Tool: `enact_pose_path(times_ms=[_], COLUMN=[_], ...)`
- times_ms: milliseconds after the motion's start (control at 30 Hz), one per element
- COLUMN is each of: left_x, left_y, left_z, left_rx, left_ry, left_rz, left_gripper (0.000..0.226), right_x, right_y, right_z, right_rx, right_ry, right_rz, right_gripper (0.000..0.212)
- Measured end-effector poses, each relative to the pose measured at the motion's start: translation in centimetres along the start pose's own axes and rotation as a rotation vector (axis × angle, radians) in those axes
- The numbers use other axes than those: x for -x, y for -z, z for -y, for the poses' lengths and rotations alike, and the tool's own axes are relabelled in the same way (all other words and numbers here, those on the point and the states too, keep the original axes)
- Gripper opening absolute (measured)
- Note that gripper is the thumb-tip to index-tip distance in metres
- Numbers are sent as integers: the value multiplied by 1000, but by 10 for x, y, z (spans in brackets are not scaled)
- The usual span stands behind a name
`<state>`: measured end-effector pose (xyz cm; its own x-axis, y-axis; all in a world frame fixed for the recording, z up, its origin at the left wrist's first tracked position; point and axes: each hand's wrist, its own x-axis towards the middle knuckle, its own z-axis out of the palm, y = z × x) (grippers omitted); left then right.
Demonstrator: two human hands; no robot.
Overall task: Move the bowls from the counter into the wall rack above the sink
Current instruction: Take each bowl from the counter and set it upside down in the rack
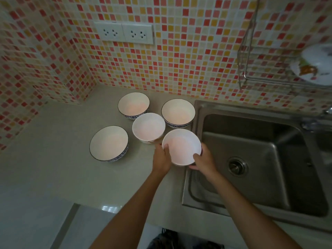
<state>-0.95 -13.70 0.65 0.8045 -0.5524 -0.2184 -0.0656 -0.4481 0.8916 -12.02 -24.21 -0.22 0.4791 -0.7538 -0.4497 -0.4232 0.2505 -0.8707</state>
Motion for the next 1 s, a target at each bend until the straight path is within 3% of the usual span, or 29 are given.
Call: enact_pose_path(times_ms=[233,433,667,733,867,1000], left_x=[26,58,92,99,107,113], left_y=[-39,-103,-167,-180,-196,-203], left_z=[-46,-71,-77,-68,-33,3], left_rx=[55,136,105,9,-336,-580], left_ry=[-120,-121,-170,-228,-213,-282], left_rz=[184,304,358,329,375,387], left_gripper=[41,42,35,35,56,59], right_x=[47,65,79,80,82,78], right_y=[72,147,224,244,275,297], right_z=[3,-8,-48,-60,-79,-93], right_rx=[-150,-696,-820,-812,-791,-747], right_ry=[-22,-218,-245,-247,-267,-266], right_rz=[-94,10,-66,-100,-128,-155], right_gripper=[52,48,47,49,46,52])
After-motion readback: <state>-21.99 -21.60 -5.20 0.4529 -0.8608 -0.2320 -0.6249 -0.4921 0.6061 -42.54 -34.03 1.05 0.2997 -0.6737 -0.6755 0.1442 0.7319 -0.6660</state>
